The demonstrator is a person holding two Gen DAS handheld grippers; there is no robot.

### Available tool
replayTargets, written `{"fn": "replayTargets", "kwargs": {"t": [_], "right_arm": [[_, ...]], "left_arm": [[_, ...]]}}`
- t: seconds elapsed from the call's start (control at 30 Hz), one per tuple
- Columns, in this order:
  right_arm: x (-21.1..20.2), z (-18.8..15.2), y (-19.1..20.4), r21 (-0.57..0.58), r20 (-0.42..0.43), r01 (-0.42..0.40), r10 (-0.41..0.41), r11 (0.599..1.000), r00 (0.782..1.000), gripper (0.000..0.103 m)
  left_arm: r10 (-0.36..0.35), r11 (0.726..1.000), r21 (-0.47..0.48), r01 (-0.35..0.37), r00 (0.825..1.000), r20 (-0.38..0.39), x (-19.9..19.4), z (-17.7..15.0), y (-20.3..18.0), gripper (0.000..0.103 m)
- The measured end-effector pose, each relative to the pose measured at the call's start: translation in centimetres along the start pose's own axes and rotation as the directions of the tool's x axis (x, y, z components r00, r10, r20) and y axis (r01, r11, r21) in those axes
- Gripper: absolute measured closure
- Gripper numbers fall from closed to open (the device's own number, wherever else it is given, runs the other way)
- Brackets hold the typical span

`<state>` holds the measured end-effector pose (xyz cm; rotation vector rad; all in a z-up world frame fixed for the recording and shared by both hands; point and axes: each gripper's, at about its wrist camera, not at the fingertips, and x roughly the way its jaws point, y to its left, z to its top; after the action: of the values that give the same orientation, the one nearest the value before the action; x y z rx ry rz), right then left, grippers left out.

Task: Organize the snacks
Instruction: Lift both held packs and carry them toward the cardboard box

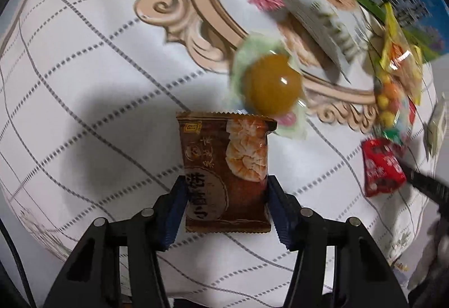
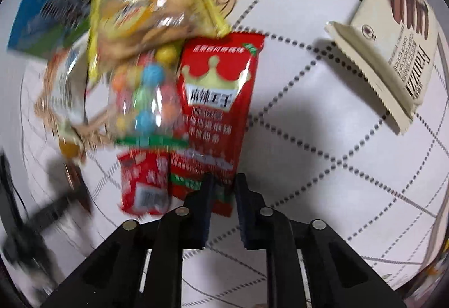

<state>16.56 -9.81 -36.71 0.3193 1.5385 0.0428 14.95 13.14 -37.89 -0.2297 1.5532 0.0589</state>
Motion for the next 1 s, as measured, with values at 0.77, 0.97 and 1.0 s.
{"fn": "replayTargets", "kwargs": {"t": [0.77,0.97,1.0], "right_arm": [[-0.1,-7.9,1.9,-0.326,-0.073,0.17,-0.204,0.93,0.976,0.05],[-0.6,-6.9,-1.3,-0.145,-0.061,0.093,-0.102,0.985,0.993,0.04],[-0.6,-6.6,-1.4,-0.137,-0.047,0.101,-0.108,0.985,0.993,0.04]], "left_arm": [[-0.04,0.998,0.049,0.043,0.998,-0.052,-0.2,-3.7,-3.3,0.049],[-0.074,0.997,0.004,0.074,0.992,-0.103,2.8,-2.0,-2.4,0.045],[-0.075,0.997,-0.003,0.075,0.992,-0.104,3.2,-1.6,-2.1,0.045]]}}
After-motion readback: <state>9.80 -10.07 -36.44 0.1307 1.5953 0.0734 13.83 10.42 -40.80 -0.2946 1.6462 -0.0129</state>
